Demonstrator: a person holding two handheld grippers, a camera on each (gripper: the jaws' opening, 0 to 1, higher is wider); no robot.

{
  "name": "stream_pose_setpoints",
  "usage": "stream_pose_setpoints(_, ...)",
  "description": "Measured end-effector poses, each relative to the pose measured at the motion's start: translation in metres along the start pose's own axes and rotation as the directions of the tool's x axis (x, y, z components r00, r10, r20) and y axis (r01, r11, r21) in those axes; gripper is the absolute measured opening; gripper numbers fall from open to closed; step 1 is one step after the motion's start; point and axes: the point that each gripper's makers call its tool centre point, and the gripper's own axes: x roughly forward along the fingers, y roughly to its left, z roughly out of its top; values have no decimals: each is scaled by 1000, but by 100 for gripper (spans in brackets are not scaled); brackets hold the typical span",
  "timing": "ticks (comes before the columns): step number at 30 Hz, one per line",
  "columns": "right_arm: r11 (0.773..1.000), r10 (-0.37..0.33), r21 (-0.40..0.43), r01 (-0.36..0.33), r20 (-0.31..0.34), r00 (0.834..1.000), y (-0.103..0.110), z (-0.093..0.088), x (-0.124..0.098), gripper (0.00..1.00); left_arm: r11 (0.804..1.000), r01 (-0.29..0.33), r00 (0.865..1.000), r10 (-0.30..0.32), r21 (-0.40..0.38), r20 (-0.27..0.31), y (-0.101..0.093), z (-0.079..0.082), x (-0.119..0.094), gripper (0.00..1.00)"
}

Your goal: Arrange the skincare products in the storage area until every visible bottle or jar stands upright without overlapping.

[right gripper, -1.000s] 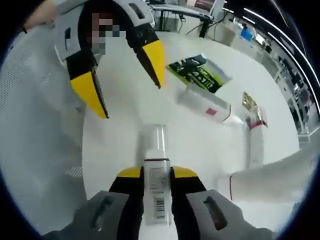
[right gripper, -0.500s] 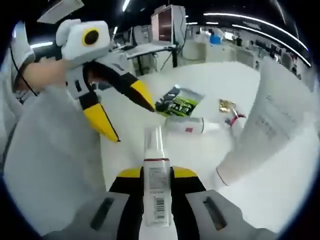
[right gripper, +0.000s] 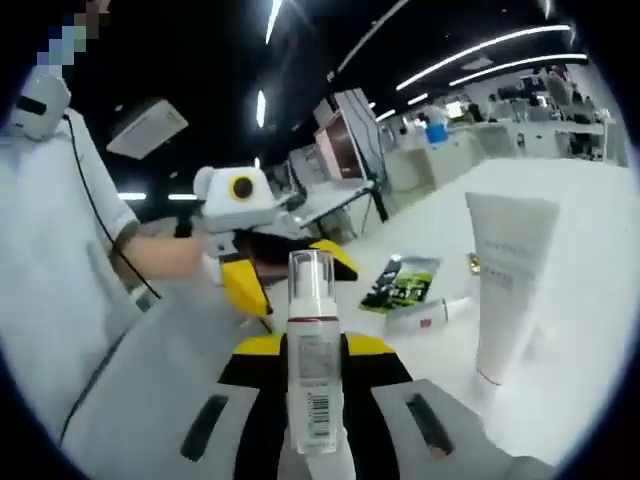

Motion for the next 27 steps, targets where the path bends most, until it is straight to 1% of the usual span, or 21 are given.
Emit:
stream_pose_setpoints(1, 1000, 25, 13, -25, 27, 999, 6, 6, -1, 19, 1000, 13, 1000, -13, -1, 14, -4, 5, 0, 34)
stream_pose_setpoints(3, 999, 34, 8, -34, 51, 998, 9, 13, -3, 19, 999, 49, 998, -49, -7, 42, -10, 13, 1, 30)
stream_pose_setpoints(4, 999, 37, 8, -38, 58, 998, 10, 16, -2, 19, 998, 54, 997, -54, -11, 63, -11, 18, 1, 30)
stream_pose_setpoints(7, 999, 49, 17, -51, 100, 994, 14, 27, -1, 19, 997, 73, 995, -73, -9, 66, -13, 24, 0, 27)
stream_pose_setpoints(9, 999, 47, 14, -48, 105, 993, 12, 29, 0, 19, 997, 81, 995, -82, 11, 63, -15, 28, 1, 25)
stream_pose_setpoints(11, 999, 44, 2, -44, 93, 995, 13, 30, 2, 20, 996, 76, 995, -78, 39, 66, -16, 34, 2, 24)
stream_pose_setpoints(13, 999, 47, -8, -46, 88, 995, 15, 32, 3, 20, 995, 86, 995, -88, 55, 47, -18, 35, 2, 24)
stream_pose_setpoints(15, 998, 17, -54, -14, 51, 999, 14, 31, 4, 20, 991, 83, 996, -84, 104, 11, -19, 35, 3, 24)
stream_pose_setpoints(16, 996, 6, -87, -4, 18, 1000, 14, 28, 4, 20, 987, 88, 996, -85, 136, -27, -20, 32, 4, 24)
stream_pose_setpoints(17, 994, -14, -113, 13, -5, 1000, 13, 25, 3, 20, 983, 85, 996, -78, 163, -51, -21, 30, 5, 24)
stream_pose_setpoints(18, 987, -35, -161, 27, -48, 998, 12, 20, 3, 20, 973, 94, 993, -75, 209, -95, -24, 26, 8, 24)
stream_pose_setpoints(19, 982, -44, -186, 30, -72, 996, 13, 17, 3, 20, 967, 102, 990, -76, 233, -116, -26, 24, 10, 24)
stream_pose_setpoints(20, 972, -70, -231, 43, -109, 992, 12, 11, 2, 20, 958, 105, 987, -68, 266, -143, -29, 21, 14, 24)
stream_pose_setpoints(21, 961, -91, -271, 51, -137, 986, 11, 7, 2, 20, 954, 106, 985, -63, 279, -159, -29, 19, 16, 24)
stream_pose_setpoints(22, 944, -122, -326, 55, -190, 974, 8, -1, 1, 20, 940, 120, 976, -53, 319, -212, -31, 11, 19, 24)
stream_pose_setpoints(23, 932, -146, -357, 60, -220, 965, 6, -5, 0, 20, 929, 124, 971, -41, 349, -237, -31, 7, 22, 24)
stream_pose_setpoints(24, 923, -164, -380, 62, -241, 956, 1, -9, -1, 20, 918, 128, 964, -26, 376, -264, -32, 2, 27, 23)
stream_pose_setpoints(25, 915, -176, -398, 61, -261, 949, -3, -12, -2, 20, 913, 134, 961, -25, 386, -275, -33, -1, 30, 23)
stream_pose_setpoints(26, 908, -196, -413, 64, -284, 939, -7, -17, -4, 20, 901, 134, 955, -6, 413, -295, -32, -6, 34, 23)
stream_pose_setpoints(27, 904, -214, -420, 75, -294, 931, -11, -20, -5, 20, 900, 127, 953, 6, 417, -302, -30, -9, 37, 23)
